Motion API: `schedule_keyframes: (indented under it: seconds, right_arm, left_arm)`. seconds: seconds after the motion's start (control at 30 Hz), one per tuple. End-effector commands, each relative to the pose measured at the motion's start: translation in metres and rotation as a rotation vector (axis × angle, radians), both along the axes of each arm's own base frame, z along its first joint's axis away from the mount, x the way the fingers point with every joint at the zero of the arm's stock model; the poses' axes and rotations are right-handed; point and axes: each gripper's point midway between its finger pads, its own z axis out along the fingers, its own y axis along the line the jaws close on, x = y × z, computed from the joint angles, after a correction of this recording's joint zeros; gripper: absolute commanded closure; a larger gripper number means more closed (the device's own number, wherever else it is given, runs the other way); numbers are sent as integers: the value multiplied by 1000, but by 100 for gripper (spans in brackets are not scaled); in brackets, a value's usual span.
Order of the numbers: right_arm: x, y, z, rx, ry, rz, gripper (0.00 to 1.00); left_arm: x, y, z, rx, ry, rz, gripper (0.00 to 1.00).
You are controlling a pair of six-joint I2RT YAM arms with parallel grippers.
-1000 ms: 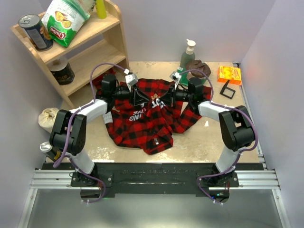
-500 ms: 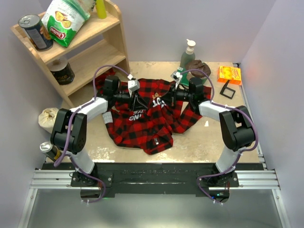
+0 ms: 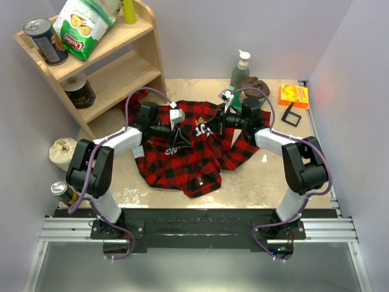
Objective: Remove the brooch from the garment
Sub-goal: Remove the brooch from the clothes.
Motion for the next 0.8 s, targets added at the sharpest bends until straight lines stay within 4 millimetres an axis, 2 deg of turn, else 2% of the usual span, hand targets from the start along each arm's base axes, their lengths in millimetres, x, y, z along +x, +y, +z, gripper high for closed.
schedule_keyframes:
  seconds: [0.0, 0.1, 0.13, 0.23, 0.5, 0.77]
  right_arm:
    - [8, -2, 40, 28, -125, -18, 100]
    - [8, -2, 41, 26, -129, -17, 100]
    - [8, -2, 41, 25, -132, -15, 100]
    - [8, -2, 40, 24, -131, -15, 100]
    - [10, -2, 35, 16, -122, -20, 100]
    - [9, -4, 32, -28, -139, -10, 100]
  left_arm:
    - [4, -4, 0, -12, -31, -4, 70]
    - [2, -5, -4, -7, -17, -7, 80]
    - [1, -4, -8, 0, -3, -9, 88]
    - [-3, -2, -16, 31, 27, -19, 100]
    - [-8, 3, -23, 72, 20, -49, 100]
    - [-1, 10, -23, 91, 14, -21, 100]
